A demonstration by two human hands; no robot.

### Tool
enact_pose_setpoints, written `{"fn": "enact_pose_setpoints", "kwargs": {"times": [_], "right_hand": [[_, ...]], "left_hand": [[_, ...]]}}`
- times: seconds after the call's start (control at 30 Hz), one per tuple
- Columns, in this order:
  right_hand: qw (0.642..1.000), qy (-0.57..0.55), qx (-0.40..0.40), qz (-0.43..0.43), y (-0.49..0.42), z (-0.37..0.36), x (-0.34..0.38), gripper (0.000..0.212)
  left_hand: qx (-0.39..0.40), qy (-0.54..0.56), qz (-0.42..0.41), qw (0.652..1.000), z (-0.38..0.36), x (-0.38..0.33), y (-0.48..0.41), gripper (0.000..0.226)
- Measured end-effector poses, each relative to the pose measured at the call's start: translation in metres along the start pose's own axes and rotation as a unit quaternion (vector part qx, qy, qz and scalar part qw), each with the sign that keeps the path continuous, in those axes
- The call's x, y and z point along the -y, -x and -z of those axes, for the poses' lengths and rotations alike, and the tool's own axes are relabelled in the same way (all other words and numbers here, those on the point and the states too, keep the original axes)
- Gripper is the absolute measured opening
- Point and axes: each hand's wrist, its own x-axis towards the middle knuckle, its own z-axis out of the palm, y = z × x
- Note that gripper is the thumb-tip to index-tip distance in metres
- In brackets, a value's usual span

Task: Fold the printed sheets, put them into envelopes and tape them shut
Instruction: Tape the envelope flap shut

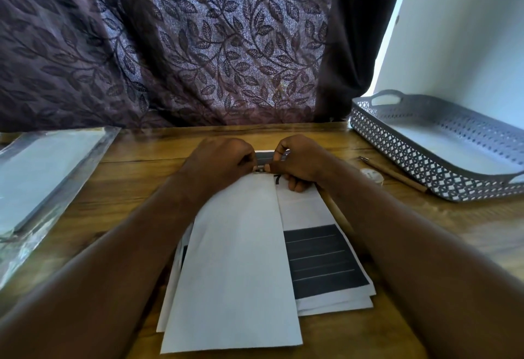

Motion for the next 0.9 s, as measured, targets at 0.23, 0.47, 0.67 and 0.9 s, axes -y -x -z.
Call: {"fn": "enact_pose_setpoints", "kwargs": {"times": [0.23, 0.47, 0.67, 0.9], "right_hand": [[1.0, -0.01, 0.005, -0.002, 0.003, 0.002, 0.0, 0.031], [0.998, 0.0, -0.066, -0.013, 0.002, -0.009, 0.004, 0.044], [0.989, 0.103, -0.106, -0.018, 0.002, -0.013, 0.007, 0.036], [0.996, -0.033, -0.071, -0.043, 0.003, -0.007, 0.004, 0.032]], "left_hand": [[0.021, 0.025, -0.009, 0.999, 0.004, 0.004, 0.003, 0.016], [0.002, 0.134, 0.027, 0.991, -0.003, 0.007, 0.004, 0.009], [-0.013, 0.156, 0.044, 0.987, -0.005, 0.006, 0.004, 0.011], [-0.017, 0.163, 0.063, 0.984, -0.006, 0.006, 0.004, 0.007]]}}
